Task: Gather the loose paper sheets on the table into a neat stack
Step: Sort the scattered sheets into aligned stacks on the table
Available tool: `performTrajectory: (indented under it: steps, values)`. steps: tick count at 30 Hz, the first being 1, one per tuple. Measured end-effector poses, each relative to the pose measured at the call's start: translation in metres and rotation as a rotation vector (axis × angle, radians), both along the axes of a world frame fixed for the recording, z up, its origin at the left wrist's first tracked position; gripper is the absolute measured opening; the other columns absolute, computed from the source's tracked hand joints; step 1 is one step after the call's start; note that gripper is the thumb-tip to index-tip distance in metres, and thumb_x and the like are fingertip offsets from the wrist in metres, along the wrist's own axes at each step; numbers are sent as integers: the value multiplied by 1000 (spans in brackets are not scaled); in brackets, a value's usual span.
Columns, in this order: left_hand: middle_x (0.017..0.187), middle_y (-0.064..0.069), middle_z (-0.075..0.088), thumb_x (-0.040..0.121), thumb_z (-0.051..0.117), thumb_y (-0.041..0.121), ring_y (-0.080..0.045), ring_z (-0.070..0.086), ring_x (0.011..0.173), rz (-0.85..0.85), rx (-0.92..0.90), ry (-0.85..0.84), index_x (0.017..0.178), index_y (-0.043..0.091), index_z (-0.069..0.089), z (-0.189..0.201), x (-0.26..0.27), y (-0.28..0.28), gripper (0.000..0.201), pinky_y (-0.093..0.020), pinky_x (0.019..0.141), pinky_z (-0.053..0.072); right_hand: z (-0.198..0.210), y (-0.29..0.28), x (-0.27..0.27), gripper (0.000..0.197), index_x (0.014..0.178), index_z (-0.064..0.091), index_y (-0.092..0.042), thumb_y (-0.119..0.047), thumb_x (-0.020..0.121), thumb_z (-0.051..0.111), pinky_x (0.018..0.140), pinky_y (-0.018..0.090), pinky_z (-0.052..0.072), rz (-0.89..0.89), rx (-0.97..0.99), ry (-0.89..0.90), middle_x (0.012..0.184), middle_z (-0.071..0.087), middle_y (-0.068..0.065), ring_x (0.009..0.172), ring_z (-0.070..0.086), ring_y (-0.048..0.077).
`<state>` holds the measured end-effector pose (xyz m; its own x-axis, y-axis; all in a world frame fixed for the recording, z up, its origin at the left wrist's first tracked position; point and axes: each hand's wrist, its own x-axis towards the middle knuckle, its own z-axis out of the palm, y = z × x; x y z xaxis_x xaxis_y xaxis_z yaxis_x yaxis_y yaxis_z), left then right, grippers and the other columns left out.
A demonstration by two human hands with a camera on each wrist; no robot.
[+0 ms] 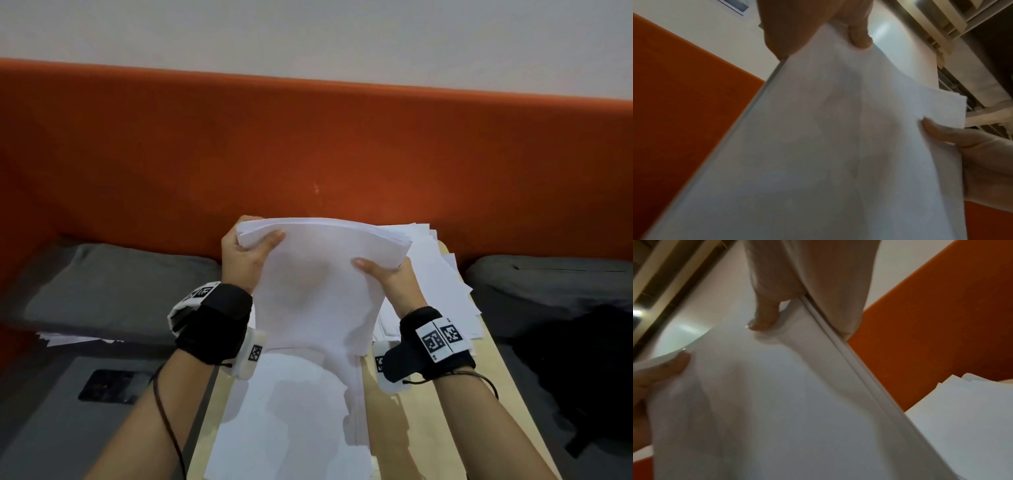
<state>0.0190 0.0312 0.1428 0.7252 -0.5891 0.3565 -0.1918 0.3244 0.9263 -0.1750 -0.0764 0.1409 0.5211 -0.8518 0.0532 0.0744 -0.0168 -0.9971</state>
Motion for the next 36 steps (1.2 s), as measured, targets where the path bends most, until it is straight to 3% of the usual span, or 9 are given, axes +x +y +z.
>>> performTrajectory:
  steps: [3,7,12,17,19,22,26,32,36]
  values:
    - [63,20,65,78,69,1,5,59,61,40,-35,-27,74,19,54,15,-4,-5,25,-18,61,51,8,-2,6,13,80,65,-20,-8,79,71,59,19,53,-74,-24,-23,77,69,-4,64,67,6]
    - [62,20,64,85,61,15,8,57,59,81,-101,-55,75,19,53,28,1,-11,14,-13,58,48,24,-8,8,3,82,66,-18,-17,85,66,61,21,55,-63,-83,-73,77,69,-3,63,67,4]
    - [71,7,54,97,44,25,6,52,62,137,-38,-99,75,26,53,1,1,-14,23,-25,66,43,15,-10,8,25,79,62,-19,-33,94,48,58,15,50,-84,-103,-58,72,65,-7,62,63,-1]
    - [73,-8,43,76,37,78,-16,43,68,125,-50,-52,71,19,42,-5,6,-13,60,-32,62,37,7,-11,9,45,82,56,-11,-49,89,34,70,26,49,-91,-123,-20,79,59,1,74,59,13]
    - [67,0,49,68,38,85,-12,46,65,126,-50,-40,70,19,42,-5,7,-14,66,-27,61,39,5,-13,8,49,90,57,-7,-49,94,31,70,23,49,-86,-110,-40,82,60,1,75,59,10]
    - [63,21,64,70,52,74,8,57,58,96,-12,14,80,22,55,-16,5,-11,53,-11,56,46,-4,-13,2,40,93,63,-10,-47,90,48,66,16,52,-25,-36,-45,86,68,-4,76,66,6]
    - [81,9,65,90,56,13,11,62,62,115,104,125,107,2,59,-43,-7,-9,20,-14,60,50,-39,-1,1,19,90,66,-19,-21,76,77,67,20,54,19,112,100,96,72,4,86,68,20]
    - [103,-6,64,88,59,10,-9,65,85,158,6,164,112,6,58,-21,-17,-18,24,-27,81,53,-24,3,16,9,88,65,-19,-16,82,71,59,14,51,-189,60,-49,82,69,-4,73,67,9]
    - [89,6,64,86,64,11,7,63,72,133,-75,109,104,12,57,-4,-14,-17,20,-15,70,52,-4,-3,12,9,82,64,-20,-14,81,71,54,12,49,-154,-10,-84,77,68,-8,61,65,-2]
